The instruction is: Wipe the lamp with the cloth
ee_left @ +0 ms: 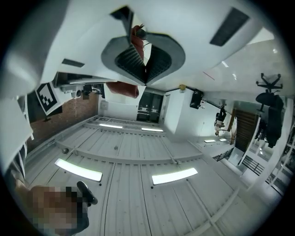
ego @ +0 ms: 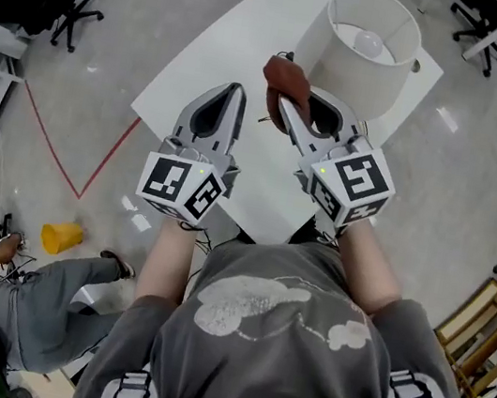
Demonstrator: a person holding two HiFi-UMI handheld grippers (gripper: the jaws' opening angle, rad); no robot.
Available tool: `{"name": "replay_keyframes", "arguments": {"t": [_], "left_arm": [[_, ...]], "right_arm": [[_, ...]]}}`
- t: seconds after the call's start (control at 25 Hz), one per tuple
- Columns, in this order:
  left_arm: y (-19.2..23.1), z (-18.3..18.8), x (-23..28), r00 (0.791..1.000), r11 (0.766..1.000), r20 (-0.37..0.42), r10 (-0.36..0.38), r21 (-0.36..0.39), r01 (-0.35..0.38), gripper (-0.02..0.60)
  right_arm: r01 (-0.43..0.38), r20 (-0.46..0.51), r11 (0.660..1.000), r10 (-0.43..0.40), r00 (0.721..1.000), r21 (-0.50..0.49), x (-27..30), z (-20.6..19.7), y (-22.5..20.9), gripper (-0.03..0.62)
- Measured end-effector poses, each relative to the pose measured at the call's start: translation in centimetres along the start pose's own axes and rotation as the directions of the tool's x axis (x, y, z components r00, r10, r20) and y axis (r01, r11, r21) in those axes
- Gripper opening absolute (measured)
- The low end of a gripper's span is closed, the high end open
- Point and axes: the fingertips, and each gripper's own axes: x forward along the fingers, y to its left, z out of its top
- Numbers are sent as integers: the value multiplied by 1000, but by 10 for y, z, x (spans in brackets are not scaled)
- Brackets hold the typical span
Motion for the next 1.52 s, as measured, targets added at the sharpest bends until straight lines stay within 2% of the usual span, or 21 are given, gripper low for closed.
{"name": "replay_keyframes", "arguments": {"t": [0.12, 0.28, 0.44, 0.56, 0.76, 0.92, 1.16, 1.32, 1.52], "left_arm": [[8, 15, 4, 998, 998, 18, -68, 11, 68, 8], [15, 33, 15, 989, 990, 49, -139, 6, 139, 8], [20, 41, 22, 980, 981, 59, -191, -3, 192, 8], [26, 36, 25, 976, 977, 50, -211, -21, 213, 8], [28, 26, 33, 972, 971, 32, -233, -39, 234, 8], [30, 21, 36, 970, 969, 20, -242, -54, 243, 8], [36, 2, 35, 971, 967, -4, -238, -90, 237, 8], [51, -16, 31, 978, 971, -22, -209, -124, 204, 8], [64, -41, 21, 991, 983, -60, -120, -148, 110, 8]], "right_arm": [[84, 71, 996, -82, 994, -33, 7, 34, 1, 91], [209, 158, 977, -200, 967, -41, 14, 79, -12, 91], [321, 210, 947, -313, 926, -3, 20, 108, -32, 91], [376, 219, 925, -377, 900, 46, 25, 112, -44, 91], [417, 175, 899, -436, 883, 134, 29, 92, -61, 91], [436, 130, 887, -455, 881, 151, 29, 71, -62, 91], [455, 18, 875, -464, 886, 166, 33, 19, -59, 91], [445, -64, 881, -440, 896, 159, 40, -16, -49, 91], [373, -154, 913, -350, 924, 167, 38, -56, -33, 91]]}}
